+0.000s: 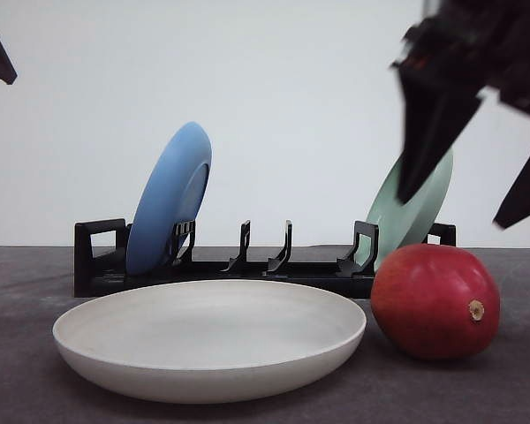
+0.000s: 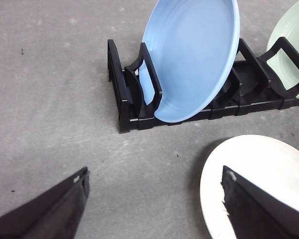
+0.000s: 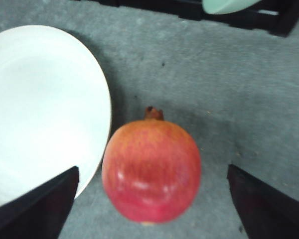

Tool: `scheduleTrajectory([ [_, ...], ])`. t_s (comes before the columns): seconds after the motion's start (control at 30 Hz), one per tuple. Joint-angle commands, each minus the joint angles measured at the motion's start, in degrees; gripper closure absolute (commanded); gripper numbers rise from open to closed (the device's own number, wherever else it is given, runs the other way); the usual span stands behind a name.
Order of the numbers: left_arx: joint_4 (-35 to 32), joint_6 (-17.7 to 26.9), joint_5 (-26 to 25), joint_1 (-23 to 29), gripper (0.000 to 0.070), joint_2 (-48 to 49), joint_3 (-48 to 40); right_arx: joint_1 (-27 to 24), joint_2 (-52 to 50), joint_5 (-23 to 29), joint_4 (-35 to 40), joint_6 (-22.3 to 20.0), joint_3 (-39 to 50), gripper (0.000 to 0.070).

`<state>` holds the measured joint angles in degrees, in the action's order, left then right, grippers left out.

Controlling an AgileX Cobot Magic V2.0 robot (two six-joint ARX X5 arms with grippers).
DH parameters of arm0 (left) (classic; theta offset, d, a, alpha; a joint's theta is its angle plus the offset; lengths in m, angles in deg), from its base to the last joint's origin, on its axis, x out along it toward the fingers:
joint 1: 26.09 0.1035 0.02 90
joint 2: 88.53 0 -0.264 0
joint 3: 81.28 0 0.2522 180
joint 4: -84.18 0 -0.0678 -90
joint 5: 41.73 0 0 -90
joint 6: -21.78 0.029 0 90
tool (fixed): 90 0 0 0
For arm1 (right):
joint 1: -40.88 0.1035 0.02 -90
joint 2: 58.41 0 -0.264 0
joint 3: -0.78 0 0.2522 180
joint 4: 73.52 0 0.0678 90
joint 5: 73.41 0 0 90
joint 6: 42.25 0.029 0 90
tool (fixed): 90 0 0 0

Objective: Place pomegranate in white plate

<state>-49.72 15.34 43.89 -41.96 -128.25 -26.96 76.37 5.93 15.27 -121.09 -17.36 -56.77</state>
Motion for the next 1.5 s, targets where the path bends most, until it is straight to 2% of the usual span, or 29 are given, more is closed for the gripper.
scheduleTrajectory([
  [0.0, -0.6, 0.9, -0.1, -0.1, 0.0195, -0.3, 0.4, 0.8, 2.6, 0.3, 1.4, 1.2, -0.9, 0.0072],
  [0.2, -0.6, 0.9, -0.1, -0.1, 0.0195, -0.3, 0.4, 1.2, 8.9, 0.3, 4.6, 1.7, -0.9, 0.0072],
  [0.47, -0.6, 0.8, -0.1, -0.1, 0.0195, -0.3, 0.4, 1.2, 14.9, -0.4, 5.0, 2.0, -0.9, 0.0095],
  [0.6, -0.6, 0.8, -0.1, -0.1, 0.0195, -0.3, 0.4, 1.2, 15.5, -1.7, 4.9, 2.2, -0.9, 0.023],
  [0.67, -0.6, 0.8, -0.1, -0.1, 0.0196, -0.3, 0.4, 1.2, 15.4, -2.2, 4.7, 2.1, -1.0, 0.0251],
  [0.77, -0.6, 0.8, -0.1, -0.1, 0.0196, -0.3, 0.4, 1.1, 15.4, -2.3, 2.1, 1.3, -2.4, 0.0251],
  [0.93, -0.6, 0.8, -0.1, -0.1, 0.0196, -0.3, 0.4, 1.1, 15.4, -2.5, -5.4, -4.1, -8.4, 0.025],
  [1.07, -0.6, 0.8, -0.1, -0.1, 0.0195, -0.3, 0.4, 1.8, 15.8, -5.6, -9.4, -7.7, -13.5, 0.025],
  [1.27, -0.6, 0.8, -0.1, -0.1, 0.0196, -0.3, 0.4, 4.7, 17.5, -8.2, -8.9, -9.1, -17.8, 0.025],
  [1.47, -0.6, 0.8, -0.1, -0.1, 0.0196, -0.3, 0.4, 8.8, 22.1, -9.6, -4.0, -9.1, -20.0, 0.025],
])
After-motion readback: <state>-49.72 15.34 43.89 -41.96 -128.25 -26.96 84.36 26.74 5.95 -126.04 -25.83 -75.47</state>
